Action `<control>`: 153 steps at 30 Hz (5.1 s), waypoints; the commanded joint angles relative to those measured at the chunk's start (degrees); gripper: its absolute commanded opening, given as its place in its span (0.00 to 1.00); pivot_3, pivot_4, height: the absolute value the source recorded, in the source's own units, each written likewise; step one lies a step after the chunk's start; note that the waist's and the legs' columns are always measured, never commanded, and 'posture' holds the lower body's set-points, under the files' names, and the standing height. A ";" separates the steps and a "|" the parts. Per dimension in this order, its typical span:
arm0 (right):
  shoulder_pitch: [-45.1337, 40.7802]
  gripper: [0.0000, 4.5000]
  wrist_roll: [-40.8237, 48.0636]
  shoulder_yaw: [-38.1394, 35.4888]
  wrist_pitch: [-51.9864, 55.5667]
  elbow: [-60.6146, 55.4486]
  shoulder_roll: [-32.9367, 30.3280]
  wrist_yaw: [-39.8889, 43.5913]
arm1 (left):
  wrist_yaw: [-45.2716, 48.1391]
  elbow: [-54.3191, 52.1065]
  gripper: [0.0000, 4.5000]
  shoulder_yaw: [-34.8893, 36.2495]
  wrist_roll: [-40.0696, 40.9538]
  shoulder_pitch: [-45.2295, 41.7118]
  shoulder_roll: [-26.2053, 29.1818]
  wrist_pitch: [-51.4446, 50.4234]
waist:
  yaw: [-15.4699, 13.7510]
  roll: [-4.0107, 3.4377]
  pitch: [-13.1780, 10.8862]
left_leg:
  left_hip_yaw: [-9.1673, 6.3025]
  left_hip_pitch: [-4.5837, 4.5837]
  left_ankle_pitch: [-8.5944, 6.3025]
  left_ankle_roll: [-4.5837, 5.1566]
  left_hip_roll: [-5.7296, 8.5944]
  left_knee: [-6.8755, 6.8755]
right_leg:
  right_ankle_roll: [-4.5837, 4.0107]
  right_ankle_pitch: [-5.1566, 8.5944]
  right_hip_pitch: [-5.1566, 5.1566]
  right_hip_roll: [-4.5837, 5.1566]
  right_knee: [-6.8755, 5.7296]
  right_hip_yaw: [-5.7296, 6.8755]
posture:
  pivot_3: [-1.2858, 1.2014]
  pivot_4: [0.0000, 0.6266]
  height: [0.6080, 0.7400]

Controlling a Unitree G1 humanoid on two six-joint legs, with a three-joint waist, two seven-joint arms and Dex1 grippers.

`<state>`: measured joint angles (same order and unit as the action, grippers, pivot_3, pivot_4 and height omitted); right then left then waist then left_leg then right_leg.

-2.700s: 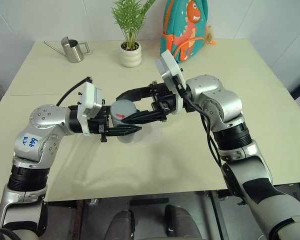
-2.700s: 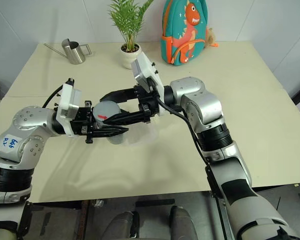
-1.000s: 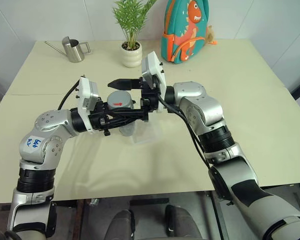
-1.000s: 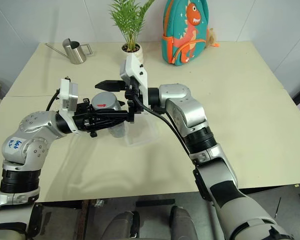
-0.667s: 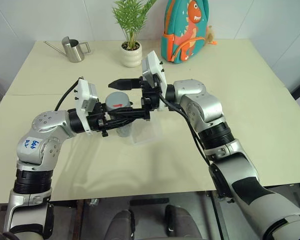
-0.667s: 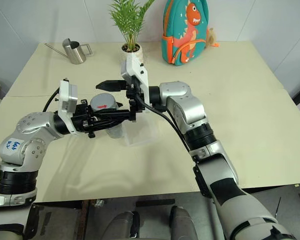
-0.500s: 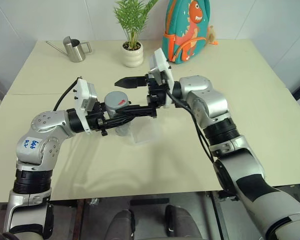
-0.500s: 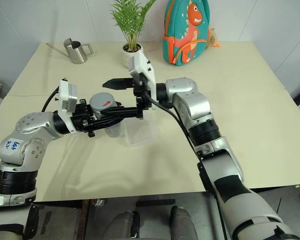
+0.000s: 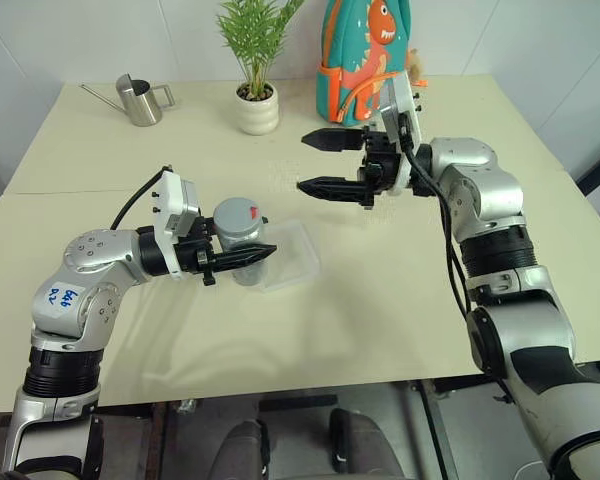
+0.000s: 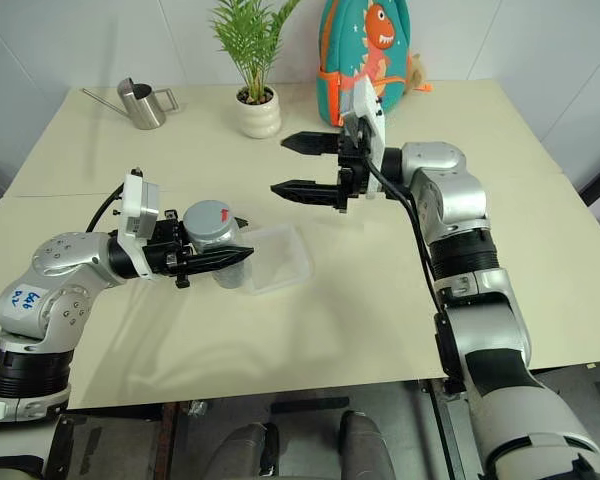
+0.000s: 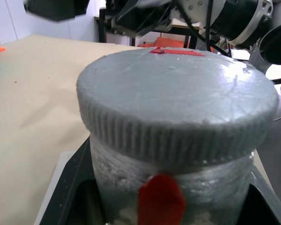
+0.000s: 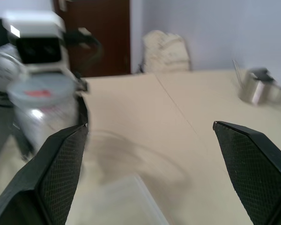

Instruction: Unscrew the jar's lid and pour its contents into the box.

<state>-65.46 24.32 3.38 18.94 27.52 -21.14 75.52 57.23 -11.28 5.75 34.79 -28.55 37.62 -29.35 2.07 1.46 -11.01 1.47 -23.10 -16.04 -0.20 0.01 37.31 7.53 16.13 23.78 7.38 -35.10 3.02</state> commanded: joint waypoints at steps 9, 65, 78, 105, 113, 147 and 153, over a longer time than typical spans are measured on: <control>3.42 1.00 0.98 6.64 8.81 -17.99 4.71 -4.14 | 0.57 -1.48 0.45 -0.24 0.30 -0.50 -0.33 1.21 | -0.60 0.00 0.00 | -0.07 -0.03 -0.04 0.07 0.10 0.07 | 0.03 -0.02 -0.03 0.13 0.01 0.00 | 0.52 0.24 1.00; 3.62 1.00 2.23 7.94 13.97 -22.41 6.78 -8.09 | 2.76 3.34 0.45 -0.39 -2.10 -2.72 -0.27 4.92 | -0.62 0.00 0.00 | 0.44 -0.02 -0.04 0.09 0.04 0.08 | 0.03 -0.03 0.00 0.10 -0.01 0.00 | 0.52 0.24 1.00; 1.72 1.00 -0.25 7.91 9.43 -16.31 9.61 -9.98 | 2.59 3.11 0.45 -0.49 -1.80 -2.94 -0.80 4.48 | -0.42 0.00 0.00 | 0.46 -0.03 -0.07 0.13 0.07 0.08 | 0.06 -0.04 0.01 0.10 0.00 0.00 | 0.52 0.24 1.00; 2.79 1.00 4.41 -0.82 10.88 -10.20 -2.06 -2.64 | 2.91 3.07 0.45 0.39 -2.10 -2.28 0.05 4.21 | -0.38 0.00 0.00 | 0.52 -0.03 -0.07 0.13 0.06 0.01 | 0.06 -0.04 0.01 0.08 0.06 0.00 | 0.52 0.24 1.00; 0.54 1.00 7.91 -0.89 13.80 -13.05 1.64 -3.30 | 2.31 2.30 0.45 0.87 -1.85 -1.38 0.20 3.98 | -0.42 0.00 0.00 | 0.52 -0.02 -0.07 0.13 0.01 0.07 | 0.06 -0.04 0.01 0.09 0.01 -0.01 | 0.52 0.24 1.00; 2.93 0.57 3.63 7.01 12.89 -16.52 9.44 -6.71 | 1.19 1.13 0.45 -0.47 -2.18 -0.89 -1.46 4.06 | -0.45 0.00 0.00 | 0.49 -0.03 -0.07 0.14 0.04 0.07 | 0.06 -0.05 0.01 0.12 0.01 0.01 | 0.52 0.24 1.00; 1.92 0.56 9.32 2.36 17.73 -16.99 10.90 -8.06 | 1.08 0.76 0.45 -0.36 -2.00 -0.41 -1.13 3.90 | -0.46 0.00 0.00 | 0.49 -0.03 -0.07 0.14 0.03 0.07 | 0.06 -0.05 0.02 0.11 0.01 0.00 | 0.52 0.24 1.00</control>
<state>-61.39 30.05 9.07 35.46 12.76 -10.66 67.81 58.34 -8.82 5.06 32.24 -28.99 36.30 -25.59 1.62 1.46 -11.01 1.96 -23.13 -16.12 -0.06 0.04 37.38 7.59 16.08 23.79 7.50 -35.09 3.02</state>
